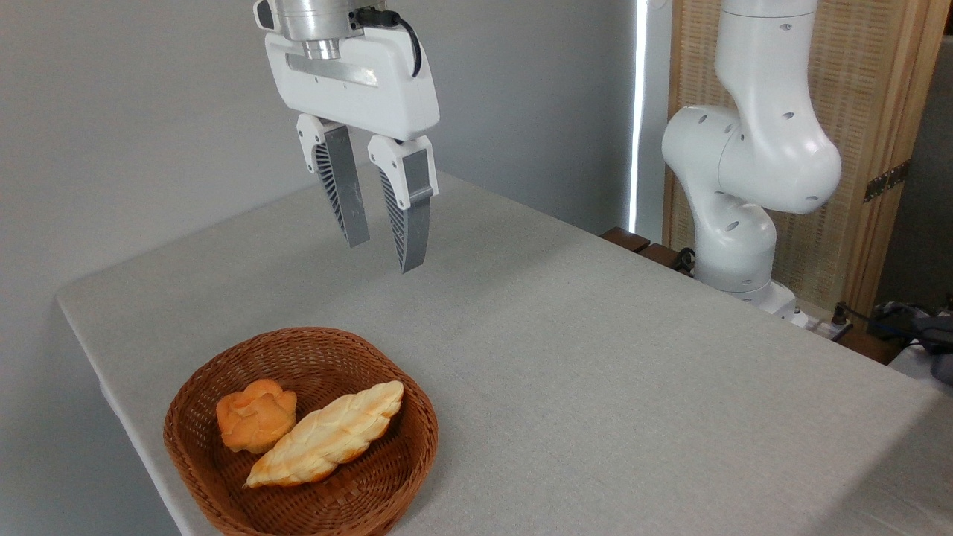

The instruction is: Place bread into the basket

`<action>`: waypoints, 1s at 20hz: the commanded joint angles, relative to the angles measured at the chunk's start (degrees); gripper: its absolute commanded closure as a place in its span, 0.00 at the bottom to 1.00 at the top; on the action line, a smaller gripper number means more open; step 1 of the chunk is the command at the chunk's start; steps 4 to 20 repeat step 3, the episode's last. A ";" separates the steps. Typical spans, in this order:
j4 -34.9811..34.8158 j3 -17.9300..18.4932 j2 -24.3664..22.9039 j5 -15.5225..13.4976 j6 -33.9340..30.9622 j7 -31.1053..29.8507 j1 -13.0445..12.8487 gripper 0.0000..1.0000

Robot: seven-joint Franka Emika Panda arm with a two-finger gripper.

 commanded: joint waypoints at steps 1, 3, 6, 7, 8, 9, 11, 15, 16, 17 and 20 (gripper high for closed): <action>-0.16 0.76 -0.04 0.84 -1.48 0.28 -0.91 0.00; -0.16 0.76 0.13 0.84 -1.48 1.16 -0.91 0.00; -0.16 0.76 0.13 0.84 -1.48 1.16 -0.91 0.00; -0.16 0.76 0.13 0.84 -1.48 1.16 -0.91 0.00; -0.16 0.76 0.13 0.84 -1.48 1.16 -0.91 0.00; -0.16 0.76 0.13 0.84 -1.48 1.16 -0.91 0.00; -0.16 0.76 0.13 0.84 -1.48 1.16 -0.91 0.00; -0.16 0.76 0.13 0.84 -1.48 1.16 -0.91 0.00; -0.16 0.76 0.13 0.84 -1.48 1.16 -0.91 0.00; -0.16 0.76 0.13 0.84 -1.48 1.16 -0.91 0.00; -0.16 0.76 0.13 0.84 -1.48 1.16 -0.91 0.00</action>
